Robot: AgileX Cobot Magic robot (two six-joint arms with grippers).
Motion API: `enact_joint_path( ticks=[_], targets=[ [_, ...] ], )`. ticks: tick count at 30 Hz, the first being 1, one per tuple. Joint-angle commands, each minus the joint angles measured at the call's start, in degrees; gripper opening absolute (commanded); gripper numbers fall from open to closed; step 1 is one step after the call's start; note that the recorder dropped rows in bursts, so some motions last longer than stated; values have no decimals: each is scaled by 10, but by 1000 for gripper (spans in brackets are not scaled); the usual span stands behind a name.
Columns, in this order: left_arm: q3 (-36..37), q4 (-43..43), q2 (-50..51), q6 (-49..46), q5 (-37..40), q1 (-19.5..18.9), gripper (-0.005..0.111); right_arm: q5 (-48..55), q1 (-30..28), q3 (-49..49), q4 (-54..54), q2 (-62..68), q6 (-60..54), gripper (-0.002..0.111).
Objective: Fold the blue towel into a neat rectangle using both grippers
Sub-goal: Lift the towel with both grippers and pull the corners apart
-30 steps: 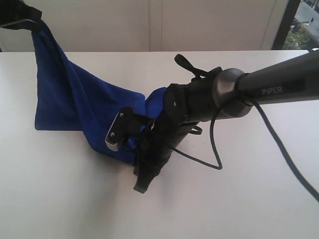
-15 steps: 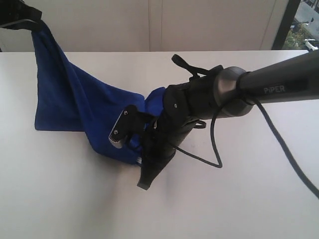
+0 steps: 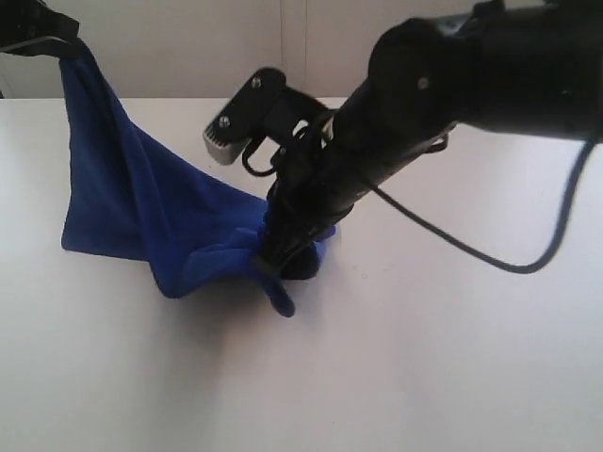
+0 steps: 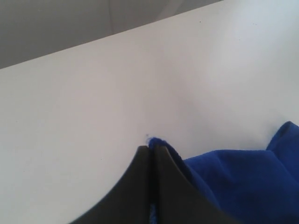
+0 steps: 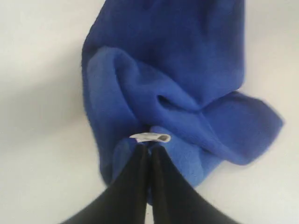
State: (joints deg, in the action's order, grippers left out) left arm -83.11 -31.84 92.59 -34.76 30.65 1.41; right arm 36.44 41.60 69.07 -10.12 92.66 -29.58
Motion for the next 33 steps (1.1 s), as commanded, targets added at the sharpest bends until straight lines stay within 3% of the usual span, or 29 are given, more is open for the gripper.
enact_joint_path(
  ticks=[1,8,15,33],
  targets=[
    [-2,-9,-1,2,4,-1,0,-5,0,2,68,-61,66,0],
    [-2,-9,-1,2,4,-1,0,5,-9,2,277,-138,276,0],
    [-2,-9,-1,2,4,-1,0,77,-31,2,414,-166,465,0],
    [-2,-7,-1,1,4,-1,0,97,-31,2,432,-167,467,0]
  ],
)
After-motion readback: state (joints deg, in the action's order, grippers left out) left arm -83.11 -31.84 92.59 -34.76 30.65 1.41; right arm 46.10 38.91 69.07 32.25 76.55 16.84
